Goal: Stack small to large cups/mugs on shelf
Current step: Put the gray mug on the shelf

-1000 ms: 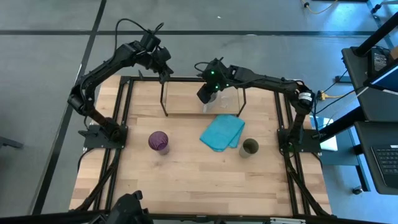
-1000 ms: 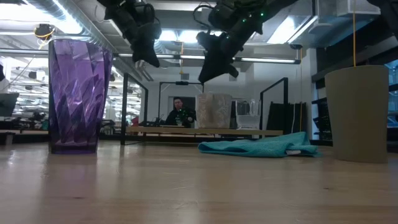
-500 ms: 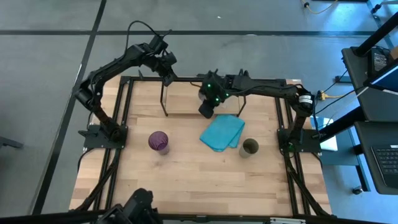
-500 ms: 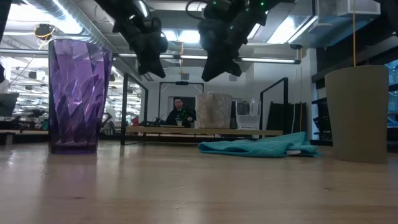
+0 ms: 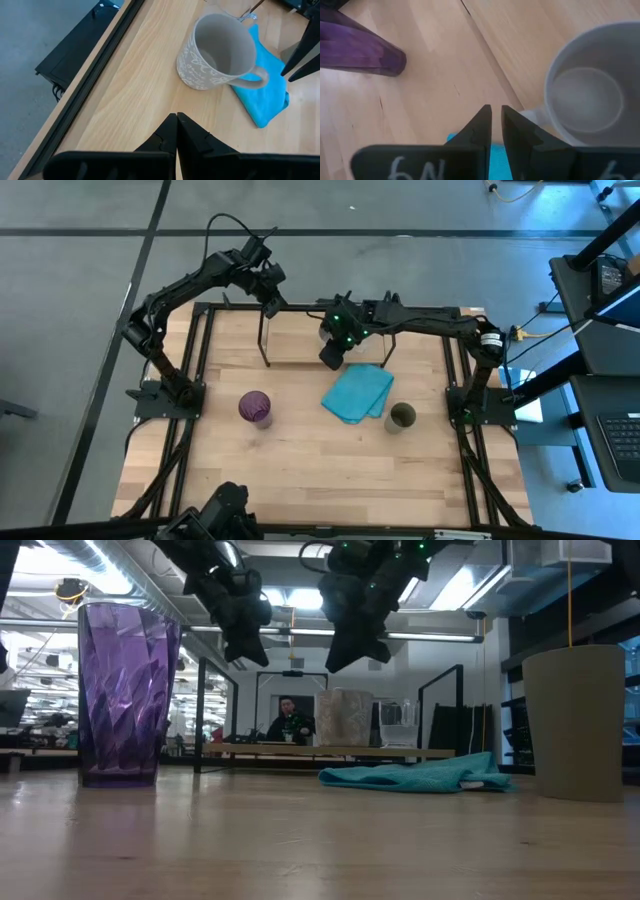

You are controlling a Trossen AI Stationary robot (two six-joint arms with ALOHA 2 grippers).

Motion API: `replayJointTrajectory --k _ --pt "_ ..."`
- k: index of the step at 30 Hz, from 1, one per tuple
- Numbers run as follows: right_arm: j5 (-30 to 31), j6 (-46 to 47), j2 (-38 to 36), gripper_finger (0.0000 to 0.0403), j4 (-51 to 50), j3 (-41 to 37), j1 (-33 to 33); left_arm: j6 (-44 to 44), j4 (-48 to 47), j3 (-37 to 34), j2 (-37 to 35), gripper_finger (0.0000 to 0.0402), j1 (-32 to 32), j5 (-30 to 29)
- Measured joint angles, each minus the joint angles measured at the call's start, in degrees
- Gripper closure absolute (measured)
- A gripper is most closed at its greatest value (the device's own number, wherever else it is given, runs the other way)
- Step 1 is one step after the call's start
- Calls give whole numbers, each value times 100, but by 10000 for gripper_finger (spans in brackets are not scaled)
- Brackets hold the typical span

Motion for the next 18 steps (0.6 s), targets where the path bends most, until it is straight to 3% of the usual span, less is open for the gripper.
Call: replayJointTrajectory --k 18 --pt "415 322 192 357 26 4 42 -58 29 0 0 401 0 -4"
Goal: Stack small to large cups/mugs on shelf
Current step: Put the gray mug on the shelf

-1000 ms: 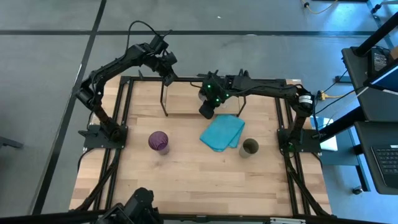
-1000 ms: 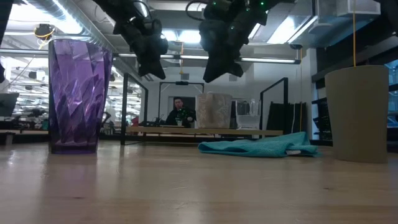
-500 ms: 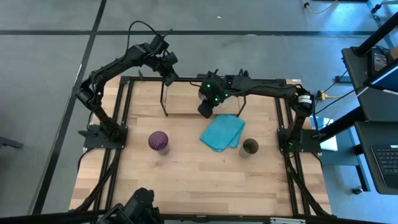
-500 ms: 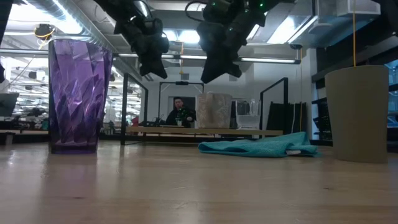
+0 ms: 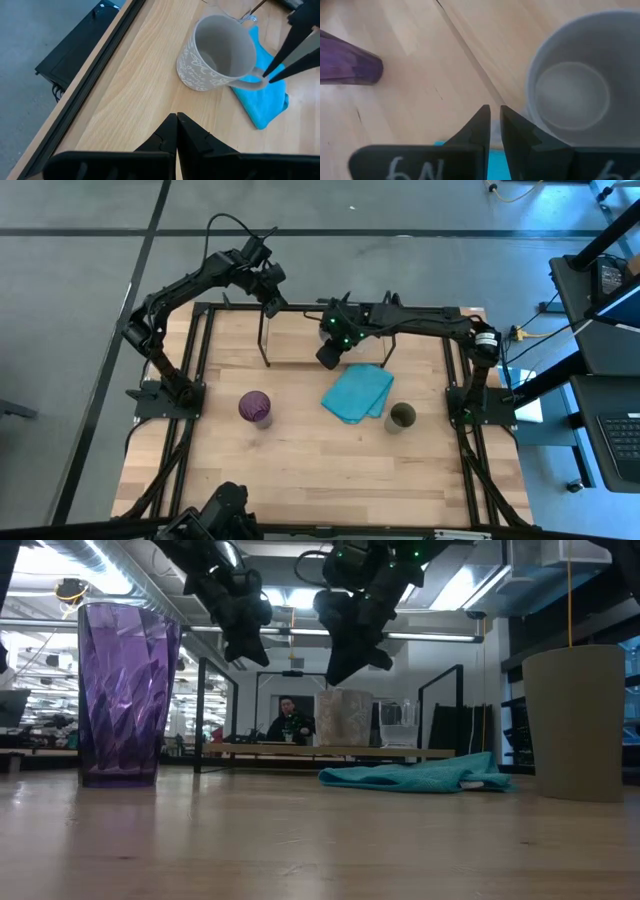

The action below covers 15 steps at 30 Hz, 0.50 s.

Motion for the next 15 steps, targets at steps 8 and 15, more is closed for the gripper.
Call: replayJointTrajectory --k 8,15 --pt "-11 85 12 357 2 -4 77 -50 0 -1 -2 401 0 -1" --pt "-10 139 12 357 -55 -4 113 -52 2 0 -4 401 0 -1"
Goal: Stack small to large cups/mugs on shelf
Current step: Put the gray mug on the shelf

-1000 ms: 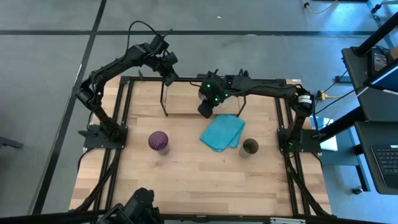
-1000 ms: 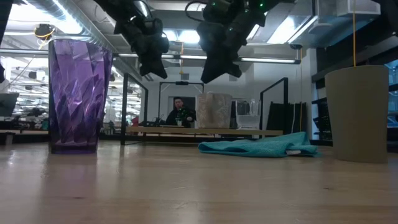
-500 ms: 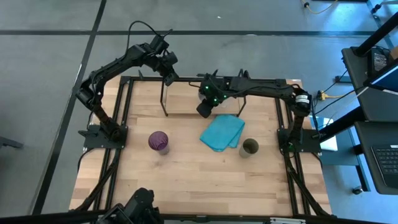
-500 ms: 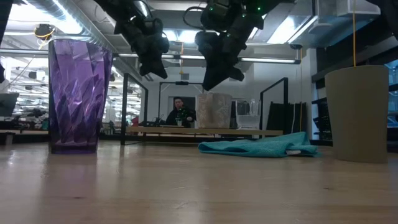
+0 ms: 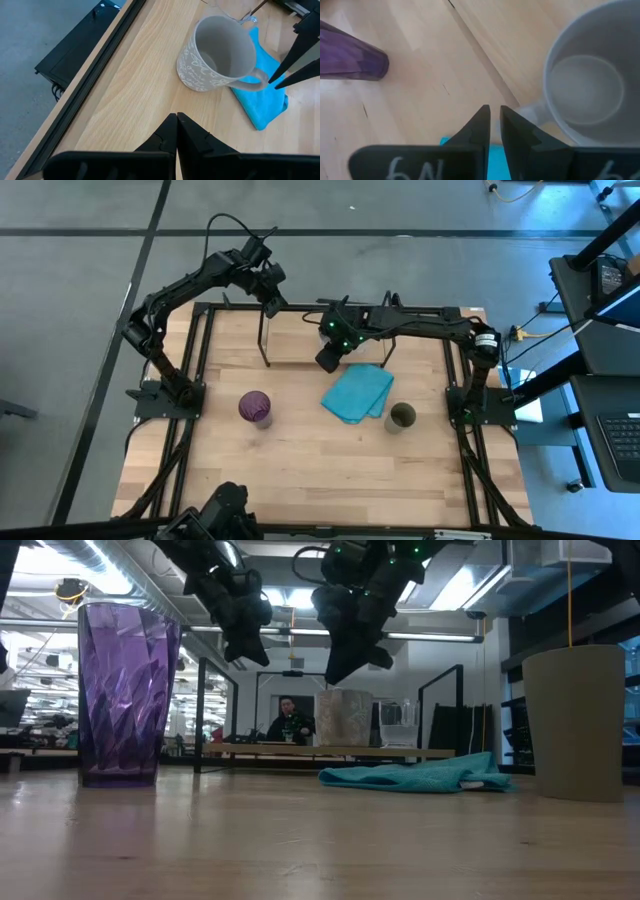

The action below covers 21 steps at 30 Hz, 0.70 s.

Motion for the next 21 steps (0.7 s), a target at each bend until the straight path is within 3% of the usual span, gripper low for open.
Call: replayJointTrajectory --k 21 --pt "-45 265 13 357 52 0 33 0 0 0 0 401 0 1"
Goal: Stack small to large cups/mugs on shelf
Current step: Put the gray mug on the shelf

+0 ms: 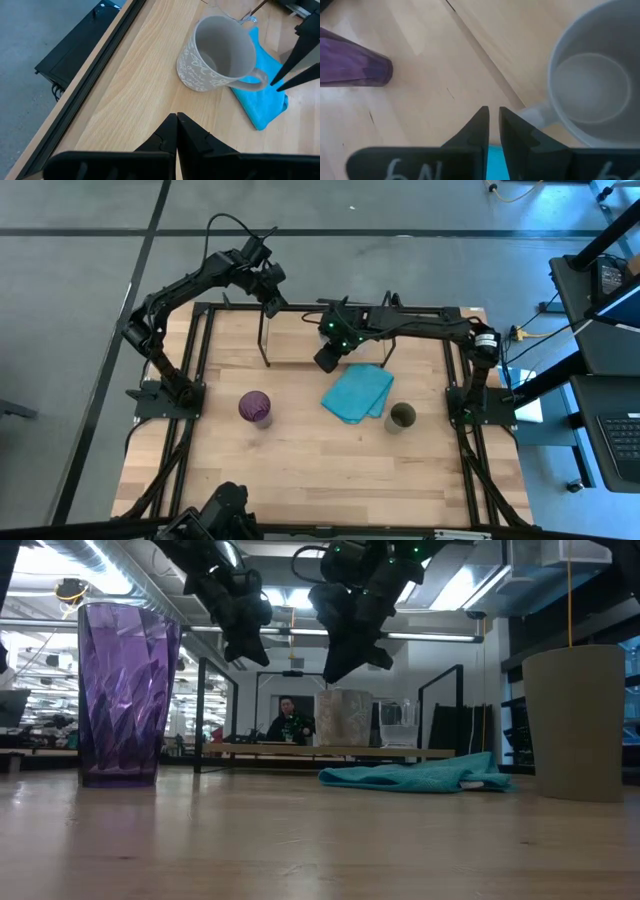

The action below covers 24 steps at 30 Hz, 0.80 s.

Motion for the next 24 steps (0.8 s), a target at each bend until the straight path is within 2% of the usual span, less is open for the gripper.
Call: replayJointTrajectory --k 24 --pt "342 46 118 357 9 -2 57 52 -30 0 -2 401 0 -2"
